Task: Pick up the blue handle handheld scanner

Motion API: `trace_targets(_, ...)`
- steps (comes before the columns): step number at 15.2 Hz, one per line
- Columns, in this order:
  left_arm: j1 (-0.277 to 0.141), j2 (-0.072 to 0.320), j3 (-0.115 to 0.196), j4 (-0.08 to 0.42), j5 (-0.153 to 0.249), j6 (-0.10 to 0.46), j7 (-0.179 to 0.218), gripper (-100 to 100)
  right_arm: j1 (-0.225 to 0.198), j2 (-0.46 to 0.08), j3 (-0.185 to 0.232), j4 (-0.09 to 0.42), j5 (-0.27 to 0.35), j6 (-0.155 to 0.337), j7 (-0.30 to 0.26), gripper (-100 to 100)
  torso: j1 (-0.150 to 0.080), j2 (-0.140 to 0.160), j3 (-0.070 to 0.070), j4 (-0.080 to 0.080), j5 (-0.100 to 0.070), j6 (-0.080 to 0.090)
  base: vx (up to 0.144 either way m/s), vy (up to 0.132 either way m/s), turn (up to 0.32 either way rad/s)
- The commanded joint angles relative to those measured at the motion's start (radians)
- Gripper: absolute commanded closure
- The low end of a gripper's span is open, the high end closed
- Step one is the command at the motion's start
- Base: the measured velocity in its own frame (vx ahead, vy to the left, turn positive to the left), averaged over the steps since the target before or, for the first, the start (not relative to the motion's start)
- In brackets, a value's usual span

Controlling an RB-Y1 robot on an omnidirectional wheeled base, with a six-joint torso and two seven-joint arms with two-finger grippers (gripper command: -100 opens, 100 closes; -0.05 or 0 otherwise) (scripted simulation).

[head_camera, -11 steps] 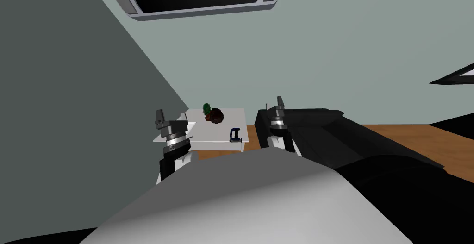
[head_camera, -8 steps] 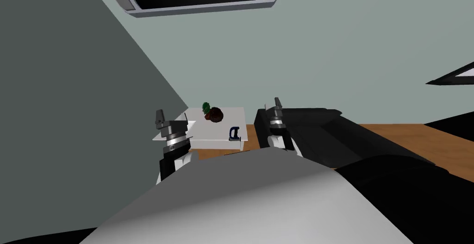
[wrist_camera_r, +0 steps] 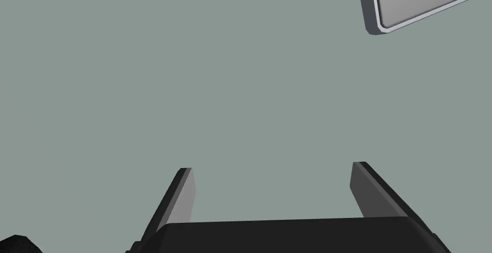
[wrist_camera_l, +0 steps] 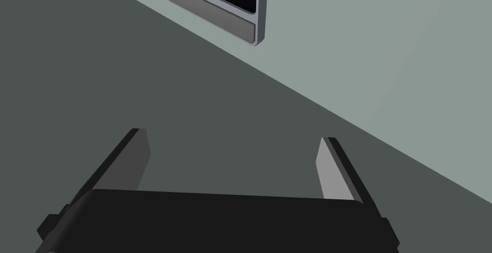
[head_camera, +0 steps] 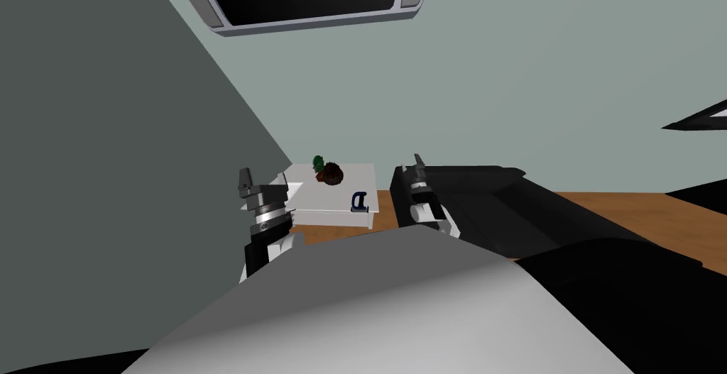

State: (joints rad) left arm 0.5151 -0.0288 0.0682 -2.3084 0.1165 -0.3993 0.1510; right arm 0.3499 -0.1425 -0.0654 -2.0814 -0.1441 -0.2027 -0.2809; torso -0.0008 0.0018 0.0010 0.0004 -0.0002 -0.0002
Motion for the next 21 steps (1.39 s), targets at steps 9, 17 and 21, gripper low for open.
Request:
trace_targets(9, 0.0, 0.0, 0.0, 0.0, 0.0, 0.0, 0.0, 0, -0.103, -0.02, -0.022, 0.175, -0.045, 0.166, -0.191, -100, 0.001, -0.001, -0.001, 0.0, 0.0, 0.0, -0.019, 0.003, 0.042)
trace_targets(17, 0.0, 0.0, 0.0, 0.0, 0.0, 0.0, 0.0, 0, -0.182, -0.027, -0.043, 0.305, -0.081, 0.286, -0.342, -100, 0.001, -0.002, -0.001, 0.0, 0.0, 0.0, -0.01, 0.008, 0.055)
trace_targets(21, 0.0, 0.0, 0.0, 0.0, 0.0, 0.0, 0.0, 0, -0.209, -0.028, -0.05, 0.351, -0.094, 0.328, -0.399, -100, 0.001, -0.002, -0.001, 0.0, 0.0, 0.0, -0.005, 0.008, 0.037)
